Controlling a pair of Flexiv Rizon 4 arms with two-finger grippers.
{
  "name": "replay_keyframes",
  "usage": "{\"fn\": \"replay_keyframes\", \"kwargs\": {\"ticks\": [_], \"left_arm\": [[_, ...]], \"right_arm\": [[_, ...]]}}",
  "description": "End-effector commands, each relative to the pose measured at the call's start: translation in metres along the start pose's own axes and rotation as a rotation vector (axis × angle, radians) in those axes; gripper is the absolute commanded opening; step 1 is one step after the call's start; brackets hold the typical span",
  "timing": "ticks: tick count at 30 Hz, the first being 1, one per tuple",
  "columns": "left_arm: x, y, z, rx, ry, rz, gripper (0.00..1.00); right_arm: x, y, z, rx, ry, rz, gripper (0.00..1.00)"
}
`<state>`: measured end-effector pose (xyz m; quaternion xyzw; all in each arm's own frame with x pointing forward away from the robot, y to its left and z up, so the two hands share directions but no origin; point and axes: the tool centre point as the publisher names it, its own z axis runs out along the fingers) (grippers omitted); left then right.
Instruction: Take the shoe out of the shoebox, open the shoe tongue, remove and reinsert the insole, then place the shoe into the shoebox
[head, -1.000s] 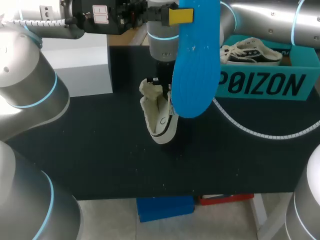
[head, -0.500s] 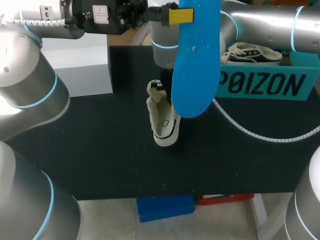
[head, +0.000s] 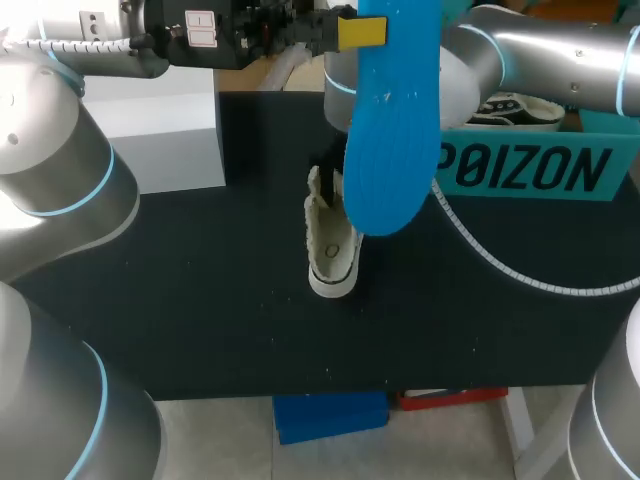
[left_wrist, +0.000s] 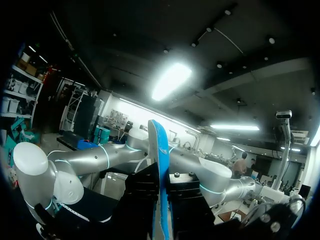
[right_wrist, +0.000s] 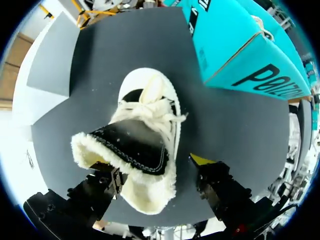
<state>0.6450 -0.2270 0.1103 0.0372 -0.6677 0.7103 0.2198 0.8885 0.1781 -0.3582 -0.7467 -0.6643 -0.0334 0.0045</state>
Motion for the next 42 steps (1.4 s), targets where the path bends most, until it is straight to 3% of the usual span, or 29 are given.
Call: {"fn": "replay_keyframes", "kwargs": {"ticks": [1, 7, 25, 29, 42], "left_arm": [[0.000, 0.000, 0.001, -0.002, -0.004, -0.001, 0.00], [0.000, 0.000, 0.001, -0.002, -0.004, -0.001, 0.00], [0.000, 0.000, 0.001, -0.002, -0.004, -0.001, 0.00], [0.000, 0.000, 0.001, -0.002, -0.004, -0.001, 0.00], [0.000, 0.000, 0.001, -0.002, -0.004, -0.001, 0.00]], "right_arm": [[-0.014, -0.013, -0.023, -0.028, 0.198, -0.019, 1.00], [-0.003, -0.022, -0.050, -0.022, 0.388, -0.162, 1.00], [-0.003, -0.022, -0.050, -0.022, 0.388, -0.162, 1.00], [-0.015, -0.032, -0.064, -0.050, 0.517, -0.125, 1.00], [-0.028, -0.042, -0.098, -0.100, 0.748, -0.074, 1.00]]}}
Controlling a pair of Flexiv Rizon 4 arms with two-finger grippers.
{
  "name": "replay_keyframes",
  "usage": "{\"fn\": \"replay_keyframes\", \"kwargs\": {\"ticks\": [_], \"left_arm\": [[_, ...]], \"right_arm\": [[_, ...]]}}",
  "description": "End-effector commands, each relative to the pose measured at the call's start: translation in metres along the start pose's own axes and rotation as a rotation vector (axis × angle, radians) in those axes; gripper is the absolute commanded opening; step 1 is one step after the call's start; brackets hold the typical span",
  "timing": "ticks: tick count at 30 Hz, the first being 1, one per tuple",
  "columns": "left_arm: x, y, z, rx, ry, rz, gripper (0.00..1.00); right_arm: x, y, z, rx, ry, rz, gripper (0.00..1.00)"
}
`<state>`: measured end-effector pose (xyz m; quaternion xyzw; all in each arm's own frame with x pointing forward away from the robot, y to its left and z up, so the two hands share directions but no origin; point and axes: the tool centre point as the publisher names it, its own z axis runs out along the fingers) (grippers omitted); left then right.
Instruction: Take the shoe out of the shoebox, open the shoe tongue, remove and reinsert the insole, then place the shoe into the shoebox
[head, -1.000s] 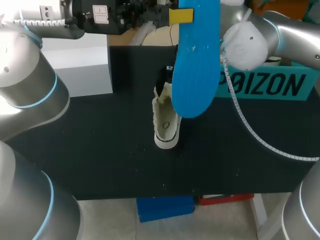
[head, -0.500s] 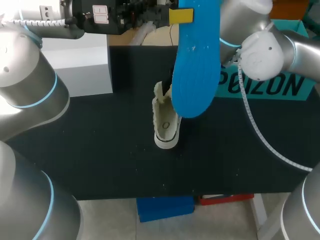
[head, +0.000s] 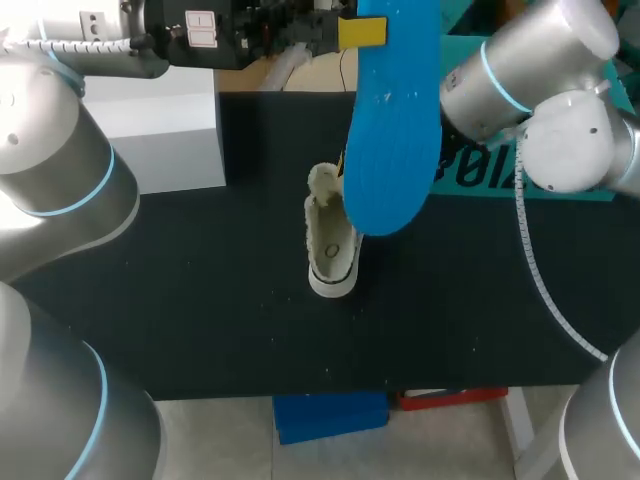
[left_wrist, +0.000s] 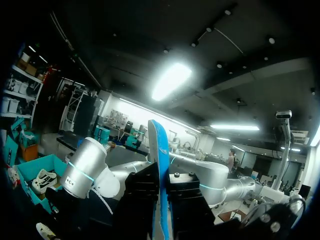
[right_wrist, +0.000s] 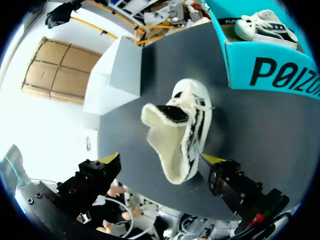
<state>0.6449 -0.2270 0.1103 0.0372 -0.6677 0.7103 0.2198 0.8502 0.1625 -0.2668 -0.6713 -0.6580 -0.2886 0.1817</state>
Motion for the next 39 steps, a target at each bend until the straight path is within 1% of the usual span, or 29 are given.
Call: {"fn": "replay_keyframes", "kwargs": {"ticks": [1, 4, 14, 16, 20, 24, 26, 30, 33, 36, 38, 39], "left_arm": [[0.000, 0.000, 0.001, -0.002, -0.004, -0.001, 0.00], [0.000, 0.000, 0.001, -0.002, -0.004, -0.001, 0.00], [0.000, 0.000, 0.001, -0.002, -0.004, -0.001, 0.00], [0.000, 0.000, 0.001, -0.002, -0.004, -0.001, 0.00], [0.000, 0.000, 0.001, -0.002, -0.004, -0.001, 0.00], [0.000, 0.000, 0.001, -0.002, -0.004, -0.001, 0.00], [0.000, 0.000, 0.001, -0.002, -0.004, -0.001, 0.00], [0.000, 0.000, 0.001, -0.002, -0.004, -0.001, 0.00], [0.000, 0.000, 0.001, -0.002, -0.004, -0.001, 0.00], [0.000, 0.000, 0.001, -0.002, -0.004, -0.001, 0.00], [0.000, 0.000, 0.001, -0.002, -0.004, -0.001, 0.00], [0.000, 0.000, 0.001, -0.002, -0.004, -0.001, 0.00]], "right_arm": [[-0.006, -0.010, -0.013, -0.031, 0.138, 0.005, 1.00], [-0.005, -0.011, -0.019, -0.051, 0.195, 0.027, 1.00], [0.003, -0.009, -0.026, -0.084, 0.424, 0.038, 1.00], [0.005, -0.008, -0.028, -0.086, 0.493, 0.036, 1.00], [0.008, -0.008, -0.030, -0.099, 0.551, 0.033, 1.00], [0.011, -0.007, -0.032, -0.103, 0.682, 0.033, 1.00], [0.012, -0.006, -0.033, -0.106, 0.692, 0.032, 1.00], [0.014, -0.006, -0.036, -0.113, 0.760, 0.033, 1.00], [0.015, -0.007, -0.038, -0.113, 0.791, 0.035, 1.00], [0.016, -0.007, -0.039, -0.107, 0.774, 0.038, 1.00], [0.018, -0.007, -0.039, -0.099, 0.813, 0.041, 1.00], [0.018, -0.007, -0.039, -0.099, 0.813, 0.041, 1.00]]}}
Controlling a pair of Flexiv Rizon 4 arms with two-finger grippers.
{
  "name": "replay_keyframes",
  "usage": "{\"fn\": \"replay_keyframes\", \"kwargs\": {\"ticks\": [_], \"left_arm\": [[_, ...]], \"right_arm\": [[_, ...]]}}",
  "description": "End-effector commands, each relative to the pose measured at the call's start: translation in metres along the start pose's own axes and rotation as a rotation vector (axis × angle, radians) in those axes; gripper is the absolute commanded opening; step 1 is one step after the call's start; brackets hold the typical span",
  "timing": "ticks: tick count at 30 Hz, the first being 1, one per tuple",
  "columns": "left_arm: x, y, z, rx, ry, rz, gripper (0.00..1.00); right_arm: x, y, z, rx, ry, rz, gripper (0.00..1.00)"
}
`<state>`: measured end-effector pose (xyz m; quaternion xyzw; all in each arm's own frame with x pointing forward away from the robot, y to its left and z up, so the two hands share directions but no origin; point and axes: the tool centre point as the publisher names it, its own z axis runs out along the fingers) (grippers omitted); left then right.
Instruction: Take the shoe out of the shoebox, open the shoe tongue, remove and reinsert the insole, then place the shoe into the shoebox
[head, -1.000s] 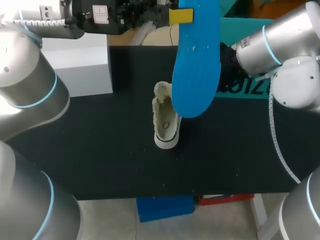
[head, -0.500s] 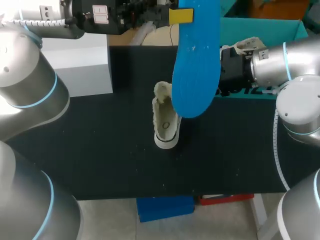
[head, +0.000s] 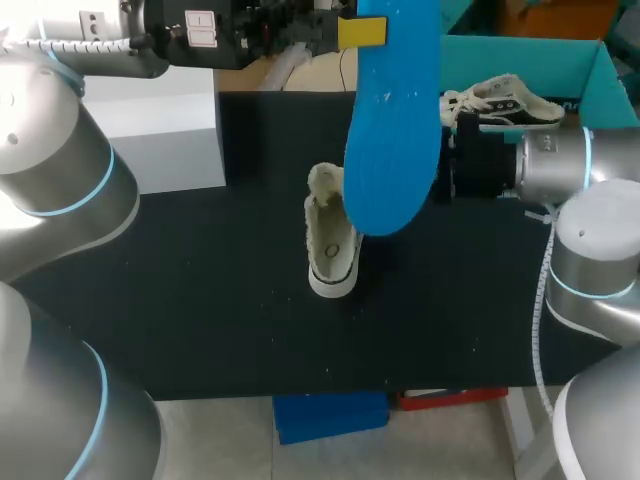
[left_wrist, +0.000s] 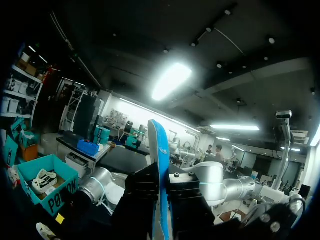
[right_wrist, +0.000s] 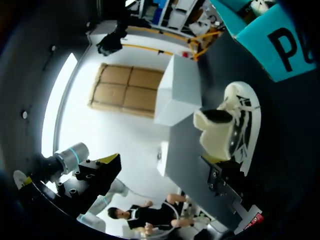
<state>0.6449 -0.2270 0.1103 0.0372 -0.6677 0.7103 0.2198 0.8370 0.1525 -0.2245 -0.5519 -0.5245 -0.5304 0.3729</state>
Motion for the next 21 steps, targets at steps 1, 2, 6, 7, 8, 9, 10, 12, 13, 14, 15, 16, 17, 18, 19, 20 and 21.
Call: {"fn": "replay_keyframes", "kwargs": {"ticks": [1, 2, 6, 7, 8, 9, 10, 12, 13, 14, 15, 16, 17, 18, 19, 20, 21], "left_arm": [[0.000, 0.000, 0.001, -0.002, -0.004, -0.001, 0.00], [0.000, 0.000, 0.001, -0.002, -0.004, -0.001, 0.00], [0.000, 0.000, 0.001, -0.002, -0.004, -0.001, 0.00], [-0.001, 0.003, 0.002, -0.033, -0.011, 0.080, 0.00], [-0.004, 0.006, 0.003, -0.039, -0.039, 0.155, 0.00], [-0.006, 0.010, 0.004, -0.034, -0.022, 0.190, 0.00], [-0.007, 0.016, 0.004, -0.047, -0.022, 0.232, 0.00], [-0.010, 0.028, 0.005, -0.058, -0.015, 0.285, 0.00], [-0.011, 0.035, 0.005, -0.067, -0.027, 0.312, 0.00], [-0.013, 0.042, 0.005, -0.093, -0.046, 0.351, 0.00], [-0.015, 0.050, 0.005, -0.096, -0.039, 0.366, 0.00], [-0.018, 0.057, 0.004, -0.083, -0.037, 0.368, 0.00], [-0.020, 0.064, 0.004, -0.083, -0.042, 0.386, 0.00], [-0.023, 0.072, 0.003, -0.098, -0.045, 0.404, 0.00], [-0.026, 0.079, 0.002, -0.101, -0.048, 0.416, 0.00], [-0.030, 0.086, 0.001, -0.101, -0.052, 0.428, 0.00], [-0.032, 0.093, 0.000, -0.106, -0.055, 0.444, 0.00]], "right_arm": [[-0.002, 0.000, 0.000, 0.001, 0.104, 0.000, 1.00], [-0.002, 0.000, 0.000, 0.001, 0.104, 0.000, 1.00], [-0.002, 0.000, 0.000, 0.001, 0.104, 0.000, 1.00], [-0.002, 0.000, 0.000, 0.001, 0.104, 0.000, 1.00], [-0.002, 0.000, 0.000, 0.001, 0.104, 0.000, 1.00], [-0.002, 0.000, 0.000, 0.001, 0.104, 0.000, 1.00], [-0.002, 0.000, 0.000, 0.001, 0.104, 0.000, 1.00], [-0.002, 0.000, 0.000, 0.001, 0.104, 0.000, 1.00], [-0.002, 0.000, 0.000, 0.001, 0.104, 0.000, 1.00], [-0.002, 0.000, 0.000, 0.001, 0.104, 0.000, 1.00], [-0.002, 0.000, 0.000, 0.001, 0.104, 0.000, 1.00], [-0.002, 0.000, 0.000, 0.001, 0.104, 0.000, 1.00], [-0.002, 0.000, 0.000, 0.001, 0.104, 0.000, 1.00], [-0.002, 0.000, 0.000, 0.001, 0.104, 0.000, 1.00], [-0.002, 0.000, 0.000, 0.001, 0.104, 0.000, 1.00], [-0.002, 0.000, 0.000, 0.001, 0.104, 0.000, 1.00], [-0.002, 0.000, 0.000, 0.001, 0.104, 0.000, 1.00]]}}
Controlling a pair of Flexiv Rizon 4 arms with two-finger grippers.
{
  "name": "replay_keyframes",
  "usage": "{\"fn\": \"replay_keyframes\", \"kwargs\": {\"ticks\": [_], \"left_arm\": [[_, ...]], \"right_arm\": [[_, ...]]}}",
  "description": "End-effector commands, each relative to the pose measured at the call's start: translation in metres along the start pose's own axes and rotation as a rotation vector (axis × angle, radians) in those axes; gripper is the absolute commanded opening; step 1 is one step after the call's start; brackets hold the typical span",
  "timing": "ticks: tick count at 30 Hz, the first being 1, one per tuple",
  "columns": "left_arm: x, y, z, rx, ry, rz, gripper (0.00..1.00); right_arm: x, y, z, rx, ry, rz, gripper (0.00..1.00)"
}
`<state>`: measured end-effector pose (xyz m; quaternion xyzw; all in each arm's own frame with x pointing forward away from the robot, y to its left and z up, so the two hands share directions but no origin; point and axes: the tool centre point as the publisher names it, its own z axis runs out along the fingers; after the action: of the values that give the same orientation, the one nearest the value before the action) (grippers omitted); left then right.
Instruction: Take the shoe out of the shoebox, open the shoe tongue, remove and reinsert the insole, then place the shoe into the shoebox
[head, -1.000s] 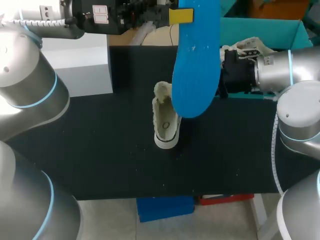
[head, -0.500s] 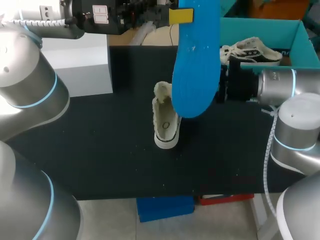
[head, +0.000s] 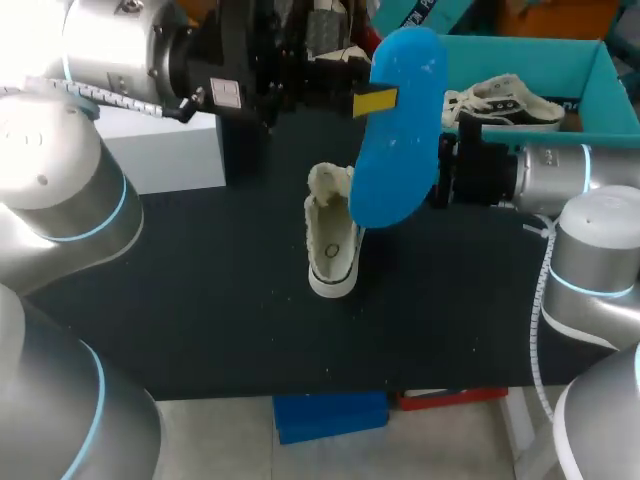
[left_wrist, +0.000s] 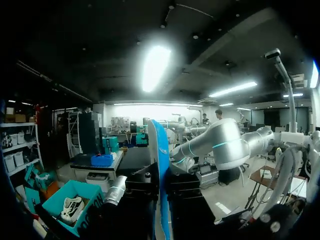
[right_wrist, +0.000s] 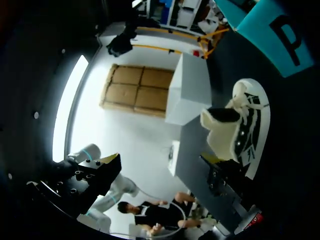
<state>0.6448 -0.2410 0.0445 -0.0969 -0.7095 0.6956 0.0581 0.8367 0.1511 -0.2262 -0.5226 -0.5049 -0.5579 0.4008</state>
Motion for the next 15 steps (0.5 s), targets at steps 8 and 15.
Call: {"fn": "replay_keyframes", "kwargs": {"ticks": [8, 15], "left_arm": [[0.006, 0.066, -0.007, -0.027, -0.025, 0.008, 0.00], [0.006, 0.066, -0.007, -0.027, -0.025, 0.008, 0.00]], "right_arm": [[0.000, 0.000, 0.001, -0.002, -0.001, 0.000, 1.00], [0.000, 0.000, 0.001, -0.002, -0.001, 0.000, 1.00]]}}
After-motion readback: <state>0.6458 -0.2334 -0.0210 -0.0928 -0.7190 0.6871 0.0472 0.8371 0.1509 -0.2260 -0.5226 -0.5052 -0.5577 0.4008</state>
